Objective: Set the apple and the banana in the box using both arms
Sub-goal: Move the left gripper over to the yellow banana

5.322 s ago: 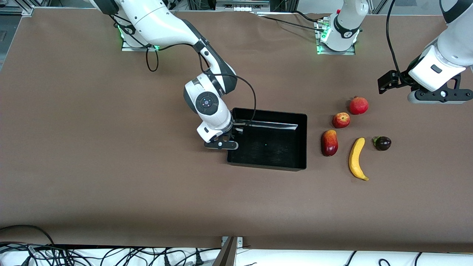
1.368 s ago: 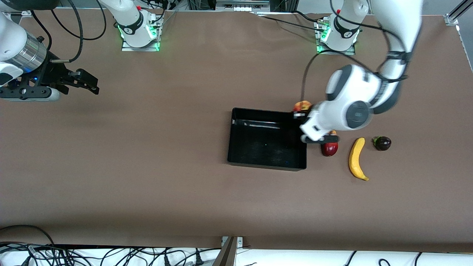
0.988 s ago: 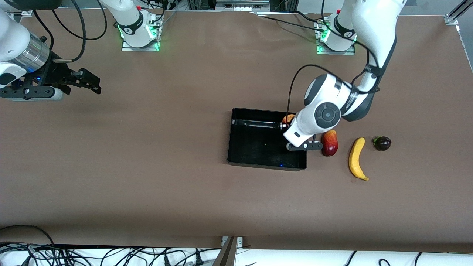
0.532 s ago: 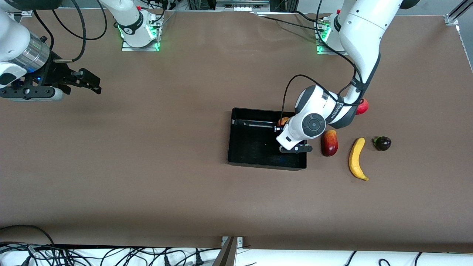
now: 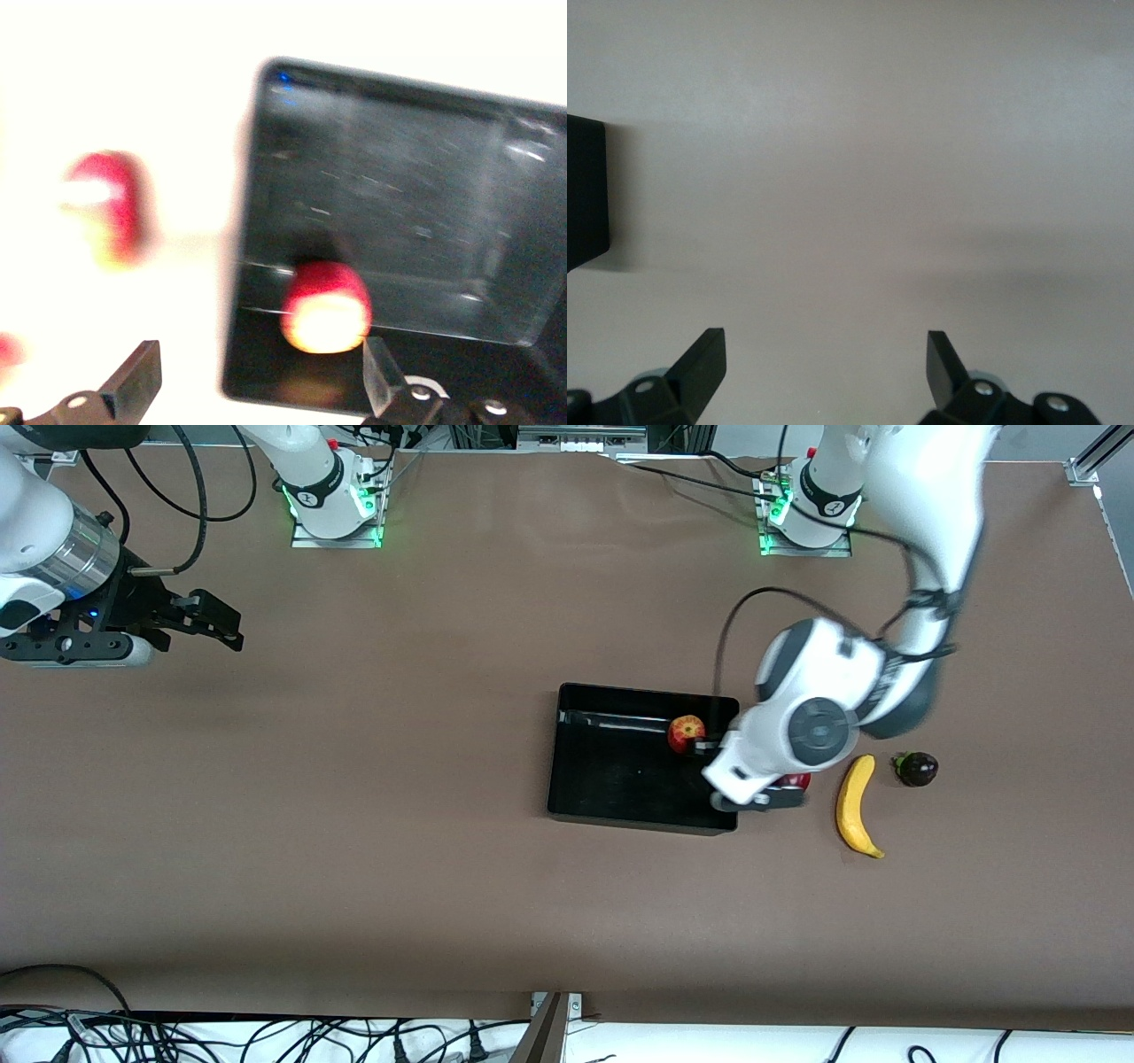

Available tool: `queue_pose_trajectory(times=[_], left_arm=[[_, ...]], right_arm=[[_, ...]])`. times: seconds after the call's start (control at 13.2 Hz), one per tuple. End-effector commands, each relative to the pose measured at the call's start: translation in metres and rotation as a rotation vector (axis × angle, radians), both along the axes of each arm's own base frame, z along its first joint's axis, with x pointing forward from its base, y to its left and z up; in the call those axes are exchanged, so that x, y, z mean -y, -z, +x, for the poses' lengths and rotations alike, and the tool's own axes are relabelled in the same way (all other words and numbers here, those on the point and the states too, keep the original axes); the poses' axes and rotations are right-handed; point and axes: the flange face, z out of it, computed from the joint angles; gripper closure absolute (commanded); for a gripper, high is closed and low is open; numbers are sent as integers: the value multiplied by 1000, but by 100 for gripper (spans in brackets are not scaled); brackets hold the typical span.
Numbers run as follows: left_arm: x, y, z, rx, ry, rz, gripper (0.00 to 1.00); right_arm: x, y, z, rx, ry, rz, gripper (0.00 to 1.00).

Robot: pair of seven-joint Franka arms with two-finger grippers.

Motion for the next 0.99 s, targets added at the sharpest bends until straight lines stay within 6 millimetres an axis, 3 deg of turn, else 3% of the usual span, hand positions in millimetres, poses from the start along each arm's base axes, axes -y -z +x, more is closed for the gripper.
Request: queue_pose_trajectory(times=[0.0, 0.08, 0.15, 0.23, 0.38, 0.61, 0.84, 0.91], left_arm=[[-70, -13, 24, 9, 103, 100, 0], [-97, 1, 29, -18, 184, 85, 0], [-126, 28, 36, -52, 226, 59, 0], [-143, 45, 42, -45, 250, 38, 0], [-164, 79, 43, -20, 262, 26, 0], [-195, 146, 31, 52, 298, 35, 0], [-210, 165, 27, 97, 296, 21, 0], [-219, 170, 24, 88, 285, 18, 34]], right_arm=[[-1, -2, -3, 10, -8, -12, 0], [-1, -2, -3, 12, -8, -12, 0], [-1, -2, -3, 12, -8, -12, 0], [-1, -2, -3, 12, -8, -12, 0], [-2, -2, -3, 12, -10, -12, 0], [-2, -2, -3, 13, -10, -11, 0], [-2, -5, -2, 22, -8, -10, 0], [-2, -4, -1, 21, -9, -10, 0]])
